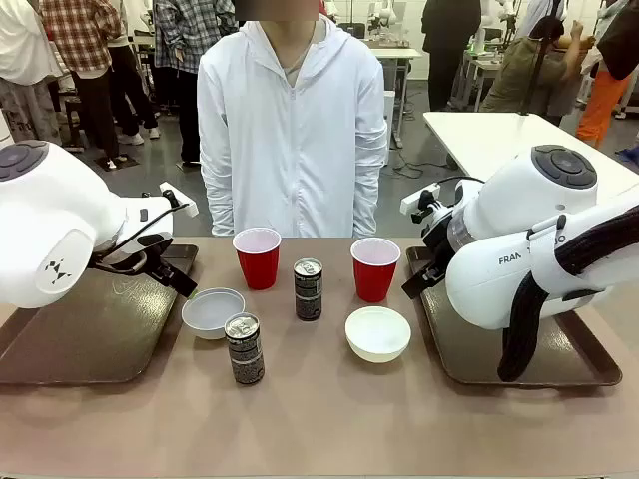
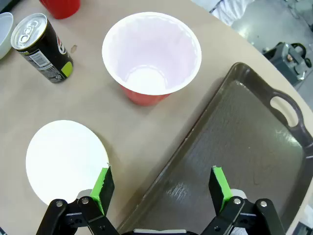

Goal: Prepare tableware on both trays.
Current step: Pick up a Picnic Bowl from the table and place it on a Handle tray.

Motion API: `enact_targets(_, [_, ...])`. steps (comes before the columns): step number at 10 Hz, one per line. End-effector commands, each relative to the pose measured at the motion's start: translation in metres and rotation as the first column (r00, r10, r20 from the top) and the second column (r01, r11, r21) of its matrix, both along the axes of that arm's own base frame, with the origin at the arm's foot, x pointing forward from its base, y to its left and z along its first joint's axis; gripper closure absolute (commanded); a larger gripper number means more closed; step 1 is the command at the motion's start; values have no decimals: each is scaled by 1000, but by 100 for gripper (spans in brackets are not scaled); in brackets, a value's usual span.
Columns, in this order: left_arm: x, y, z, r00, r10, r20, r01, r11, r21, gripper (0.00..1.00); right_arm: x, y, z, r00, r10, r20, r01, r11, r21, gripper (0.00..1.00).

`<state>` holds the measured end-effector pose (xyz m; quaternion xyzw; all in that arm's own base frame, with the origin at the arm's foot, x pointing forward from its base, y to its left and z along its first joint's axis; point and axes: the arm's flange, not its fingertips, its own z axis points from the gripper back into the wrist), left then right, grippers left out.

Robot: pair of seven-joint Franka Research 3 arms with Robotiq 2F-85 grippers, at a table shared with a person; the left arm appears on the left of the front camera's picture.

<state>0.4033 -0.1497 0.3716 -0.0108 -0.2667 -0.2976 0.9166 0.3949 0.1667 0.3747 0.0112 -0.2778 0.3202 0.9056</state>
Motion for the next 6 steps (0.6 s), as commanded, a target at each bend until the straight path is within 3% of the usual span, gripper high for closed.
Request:
enact_targets(1, [0, 0, 0, 1000, 0, 0, 0, 1000, 0, 0, 0, 0, 0, 1000, 0, 0, 0, 1000, 0, 0])
enact_targets(6, [0, 0, 0, 1000, 0, 0, 0, 1000, 0, 0, 0, 0, 0, 1000, 0, 0, 0, 1000, 0, 0])
